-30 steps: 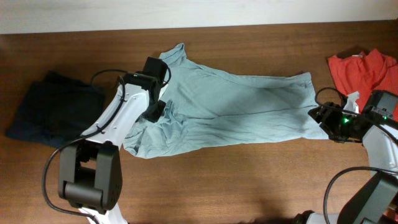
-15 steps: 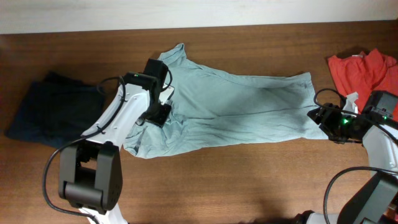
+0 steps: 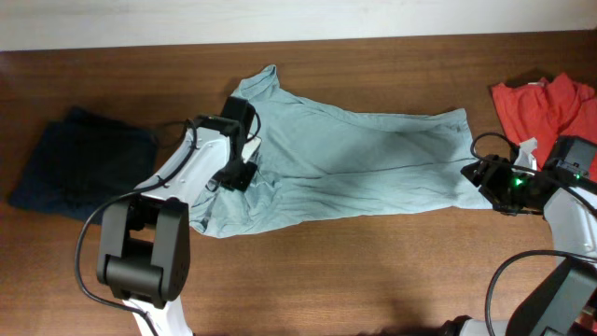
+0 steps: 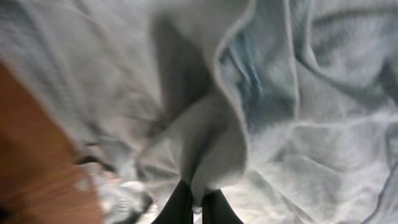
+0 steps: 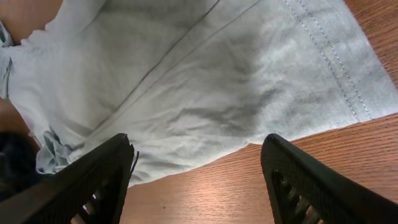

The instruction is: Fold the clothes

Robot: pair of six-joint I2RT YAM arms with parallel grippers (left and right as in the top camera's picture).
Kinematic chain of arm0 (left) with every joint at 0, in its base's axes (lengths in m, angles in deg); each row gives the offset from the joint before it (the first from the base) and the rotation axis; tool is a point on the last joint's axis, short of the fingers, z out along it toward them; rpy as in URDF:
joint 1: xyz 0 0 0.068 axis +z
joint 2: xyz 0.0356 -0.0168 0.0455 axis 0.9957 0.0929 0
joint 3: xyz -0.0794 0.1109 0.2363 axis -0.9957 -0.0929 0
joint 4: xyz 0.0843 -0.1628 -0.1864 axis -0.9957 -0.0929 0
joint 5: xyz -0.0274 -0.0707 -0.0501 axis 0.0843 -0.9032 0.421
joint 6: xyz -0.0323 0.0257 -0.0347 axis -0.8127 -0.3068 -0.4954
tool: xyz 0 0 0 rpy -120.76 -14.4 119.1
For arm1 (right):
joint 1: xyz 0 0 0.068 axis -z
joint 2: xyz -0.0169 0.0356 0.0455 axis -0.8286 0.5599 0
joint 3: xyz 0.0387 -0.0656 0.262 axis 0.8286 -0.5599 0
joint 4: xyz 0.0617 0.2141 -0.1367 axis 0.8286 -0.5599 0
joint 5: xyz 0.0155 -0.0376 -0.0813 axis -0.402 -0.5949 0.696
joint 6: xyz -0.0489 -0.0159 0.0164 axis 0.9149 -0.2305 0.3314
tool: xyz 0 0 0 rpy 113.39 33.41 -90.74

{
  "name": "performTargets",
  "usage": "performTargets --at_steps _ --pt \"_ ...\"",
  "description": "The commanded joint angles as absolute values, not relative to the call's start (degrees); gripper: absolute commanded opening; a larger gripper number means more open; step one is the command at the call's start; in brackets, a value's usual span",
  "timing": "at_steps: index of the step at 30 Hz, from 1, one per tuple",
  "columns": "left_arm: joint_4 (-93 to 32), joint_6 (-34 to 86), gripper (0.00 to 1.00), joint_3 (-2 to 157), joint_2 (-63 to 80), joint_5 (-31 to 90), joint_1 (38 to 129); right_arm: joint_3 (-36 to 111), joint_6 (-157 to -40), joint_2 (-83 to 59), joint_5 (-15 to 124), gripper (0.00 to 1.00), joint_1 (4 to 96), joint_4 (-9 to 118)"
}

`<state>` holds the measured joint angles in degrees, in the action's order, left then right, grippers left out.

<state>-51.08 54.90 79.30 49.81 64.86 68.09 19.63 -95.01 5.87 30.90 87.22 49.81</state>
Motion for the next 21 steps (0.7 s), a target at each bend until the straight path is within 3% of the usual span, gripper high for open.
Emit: performTargets --at_steps 1,12,14,17,19,21 --pt "-50.08 57.29 0.07 83.26 49.83 67.90 67.96 20.30 -94.38 4.84 30.16 0.68 86.67 49.79" --pt "-35.91 59.69 0.10 83.45 50.07 68.34 68.02 20.30 -94.38 4.84 30.16 0.68 86.67 49.74" --pt "-35.96 59.67 0.21 83.45 50.07 68.41 68.24 20.30 -94.38 4.84 30.16 0.68 86.67 49.72" --pt "-37.64 59.60 0.53 83.45 50.07 69.72 68.39 20.30 -94.38 4.84 30.16 0.68 86.67 49.55" --pt "-39.50 58.84 0.63 83.45 50.05 71.71 68.55 20.30 -94.36 4.84 30.16 0.68 86.67 49.52" --pt "-42.03 57.11 0.65 83.45 50.05 72.91 68.77 20.30 -94.36 4.84 30.16 0.68 86.67 49.35"
